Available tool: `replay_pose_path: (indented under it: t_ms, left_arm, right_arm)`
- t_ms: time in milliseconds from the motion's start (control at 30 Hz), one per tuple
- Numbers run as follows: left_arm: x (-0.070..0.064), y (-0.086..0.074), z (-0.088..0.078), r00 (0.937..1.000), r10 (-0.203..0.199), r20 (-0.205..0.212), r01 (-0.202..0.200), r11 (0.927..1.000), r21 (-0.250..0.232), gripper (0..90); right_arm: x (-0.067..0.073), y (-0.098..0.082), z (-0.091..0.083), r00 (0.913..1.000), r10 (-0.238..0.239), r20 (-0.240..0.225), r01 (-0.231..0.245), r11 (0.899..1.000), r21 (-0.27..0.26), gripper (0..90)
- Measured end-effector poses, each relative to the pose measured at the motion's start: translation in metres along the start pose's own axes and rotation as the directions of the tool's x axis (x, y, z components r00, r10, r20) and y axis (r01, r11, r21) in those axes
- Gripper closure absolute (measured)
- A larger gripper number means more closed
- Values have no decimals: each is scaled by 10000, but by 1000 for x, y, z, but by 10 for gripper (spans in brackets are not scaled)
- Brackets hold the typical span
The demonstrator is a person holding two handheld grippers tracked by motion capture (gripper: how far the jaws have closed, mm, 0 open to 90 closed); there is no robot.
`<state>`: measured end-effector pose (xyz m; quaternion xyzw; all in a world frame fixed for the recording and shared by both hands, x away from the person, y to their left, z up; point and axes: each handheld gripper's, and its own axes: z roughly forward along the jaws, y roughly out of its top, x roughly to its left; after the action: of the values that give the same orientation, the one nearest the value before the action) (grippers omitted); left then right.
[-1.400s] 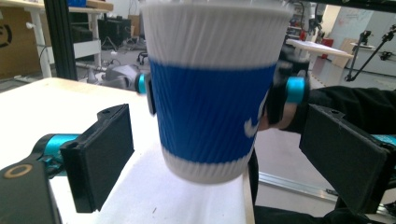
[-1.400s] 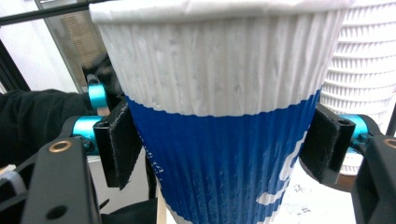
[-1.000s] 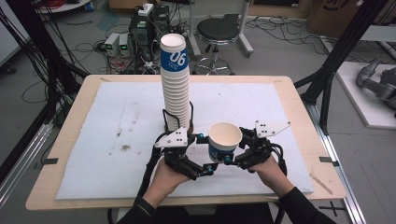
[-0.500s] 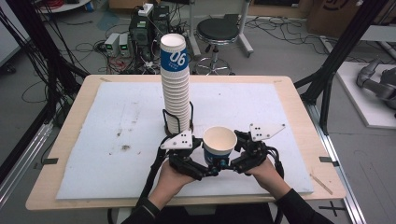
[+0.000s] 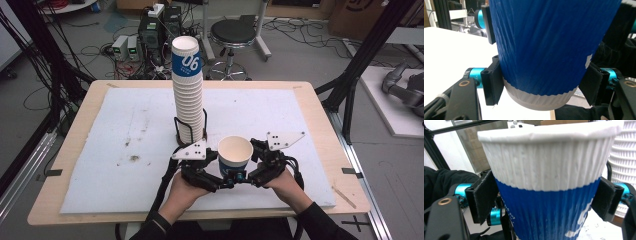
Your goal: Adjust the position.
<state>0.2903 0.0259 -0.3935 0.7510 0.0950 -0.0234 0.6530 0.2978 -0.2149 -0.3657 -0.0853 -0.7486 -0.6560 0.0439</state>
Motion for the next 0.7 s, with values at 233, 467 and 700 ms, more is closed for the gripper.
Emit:
replay_pose_path:
  t_ms: [233,467,700]
  left_arm:
    - [0,-2,3,10000,20,38,-21,9997,263,297]
    - [-1,-2,4,9999,-42,122,41,9999,129,286]
    - [-2,2,2,9995,-258,205,263,9994,-245,190]
  right_arm:
    - [1,4,-4,9998,92,151,-88,9997,-248,172]
    - [2,4,-5,9999,-38,123,42,9993,-365,208]
    - [2,3,-5,9998,-120,159,126,9993,-357,215]
